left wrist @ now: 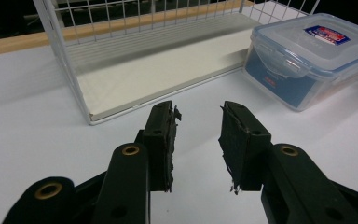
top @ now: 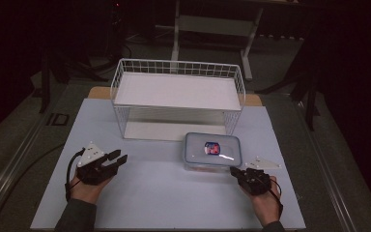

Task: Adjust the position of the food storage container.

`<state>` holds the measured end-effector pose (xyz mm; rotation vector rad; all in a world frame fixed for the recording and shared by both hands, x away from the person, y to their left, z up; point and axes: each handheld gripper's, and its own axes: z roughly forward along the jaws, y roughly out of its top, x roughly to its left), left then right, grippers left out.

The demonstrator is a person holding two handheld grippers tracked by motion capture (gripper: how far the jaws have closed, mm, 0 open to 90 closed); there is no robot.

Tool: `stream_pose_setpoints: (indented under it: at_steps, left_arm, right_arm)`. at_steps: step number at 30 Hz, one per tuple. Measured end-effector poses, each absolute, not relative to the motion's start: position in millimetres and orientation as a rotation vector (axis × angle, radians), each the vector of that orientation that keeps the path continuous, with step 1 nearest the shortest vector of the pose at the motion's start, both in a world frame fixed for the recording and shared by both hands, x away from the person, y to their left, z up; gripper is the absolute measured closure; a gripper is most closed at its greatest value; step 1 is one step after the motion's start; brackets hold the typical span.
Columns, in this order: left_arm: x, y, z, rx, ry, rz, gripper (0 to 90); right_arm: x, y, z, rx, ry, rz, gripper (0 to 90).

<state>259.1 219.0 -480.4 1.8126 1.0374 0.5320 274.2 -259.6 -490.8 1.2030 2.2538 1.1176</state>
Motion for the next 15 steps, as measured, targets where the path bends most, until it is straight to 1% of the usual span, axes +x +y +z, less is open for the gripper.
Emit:
stream_pose_setpoints:
  at_steps: [5,9,15]
  left_arm:
    - [259,220,-480,1.807,1.042,0.532,64.1]
    - [259,220,-481,1.807,1.045,0.531,63.9]
    - [260,220,-482,1.809,1.048,0.532,63.4]
  right_arm:
    - [276,-263,-483,1.211,2.221,1.108,89.4]
    - [293,-282,-472,1.286,2.123,1.122,89.1]
    - [321,-288,-478,1.352,2.105,1.079,88.8]
